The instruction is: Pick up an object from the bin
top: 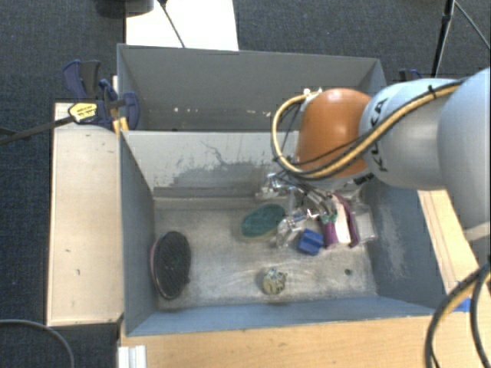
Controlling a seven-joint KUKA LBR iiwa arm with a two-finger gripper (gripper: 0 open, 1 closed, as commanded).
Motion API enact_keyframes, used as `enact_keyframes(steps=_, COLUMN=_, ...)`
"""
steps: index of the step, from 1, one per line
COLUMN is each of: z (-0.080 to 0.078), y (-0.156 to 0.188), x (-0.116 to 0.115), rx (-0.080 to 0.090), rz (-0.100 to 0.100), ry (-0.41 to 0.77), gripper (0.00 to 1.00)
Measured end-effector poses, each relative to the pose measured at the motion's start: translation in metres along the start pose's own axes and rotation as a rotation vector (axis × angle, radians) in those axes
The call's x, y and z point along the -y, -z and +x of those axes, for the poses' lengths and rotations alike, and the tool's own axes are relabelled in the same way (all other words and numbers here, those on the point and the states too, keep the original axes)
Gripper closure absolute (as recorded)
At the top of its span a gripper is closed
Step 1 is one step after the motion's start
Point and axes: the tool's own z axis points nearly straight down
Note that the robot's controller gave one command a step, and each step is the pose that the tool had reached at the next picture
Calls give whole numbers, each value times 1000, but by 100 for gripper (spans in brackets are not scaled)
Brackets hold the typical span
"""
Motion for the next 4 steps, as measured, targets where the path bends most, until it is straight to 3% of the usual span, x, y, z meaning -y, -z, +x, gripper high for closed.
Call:
enact_keyframes(steps=2, z=-3, y=1, x=0, rx=3, rz=0, ry=-9, gripper=0)
enact_keyframes(steps=3, z=-4, y=2, x=0, rx=6, rz=0, ry=-11, gripper=100)
enact_keyframes(steps=4, z=-7, y=93, x=1, rx=4, rz=2, ry=-16, gripper=100)
